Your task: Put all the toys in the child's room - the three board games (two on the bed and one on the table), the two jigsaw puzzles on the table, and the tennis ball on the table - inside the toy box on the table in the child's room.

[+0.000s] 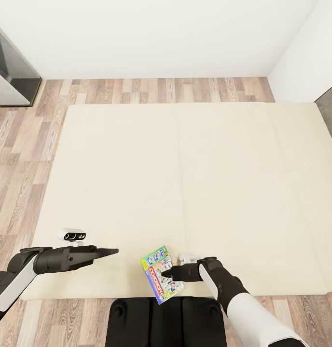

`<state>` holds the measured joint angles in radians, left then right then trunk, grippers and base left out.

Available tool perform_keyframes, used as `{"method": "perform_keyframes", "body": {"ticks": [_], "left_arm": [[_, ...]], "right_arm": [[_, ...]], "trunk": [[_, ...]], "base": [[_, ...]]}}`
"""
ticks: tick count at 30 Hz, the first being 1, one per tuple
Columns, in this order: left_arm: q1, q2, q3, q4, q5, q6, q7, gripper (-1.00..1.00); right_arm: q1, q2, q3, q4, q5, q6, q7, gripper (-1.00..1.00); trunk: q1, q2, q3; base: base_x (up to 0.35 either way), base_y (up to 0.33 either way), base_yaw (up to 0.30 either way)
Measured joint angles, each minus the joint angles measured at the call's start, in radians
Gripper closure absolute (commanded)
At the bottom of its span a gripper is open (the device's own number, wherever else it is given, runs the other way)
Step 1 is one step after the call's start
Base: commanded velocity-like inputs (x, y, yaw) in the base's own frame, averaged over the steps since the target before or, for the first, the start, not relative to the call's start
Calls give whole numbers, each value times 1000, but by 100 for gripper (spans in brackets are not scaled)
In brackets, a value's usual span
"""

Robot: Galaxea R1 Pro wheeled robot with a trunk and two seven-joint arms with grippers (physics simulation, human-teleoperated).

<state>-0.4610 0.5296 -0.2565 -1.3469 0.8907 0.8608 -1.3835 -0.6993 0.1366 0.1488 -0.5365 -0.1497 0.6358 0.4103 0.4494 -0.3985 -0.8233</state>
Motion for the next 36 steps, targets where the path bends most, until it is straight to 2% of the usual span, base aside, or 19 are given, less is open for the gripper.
{"method": "perform_keyframes", "body": {"ticks": [36], "left_arm": [[0,0,0,0,0,0,0,-100]], "right_arm": [[0,-3,0,2,1,-1,-1,-100]], "trunk": [[0,0,-17]], "base": [[0,0,0]]}}
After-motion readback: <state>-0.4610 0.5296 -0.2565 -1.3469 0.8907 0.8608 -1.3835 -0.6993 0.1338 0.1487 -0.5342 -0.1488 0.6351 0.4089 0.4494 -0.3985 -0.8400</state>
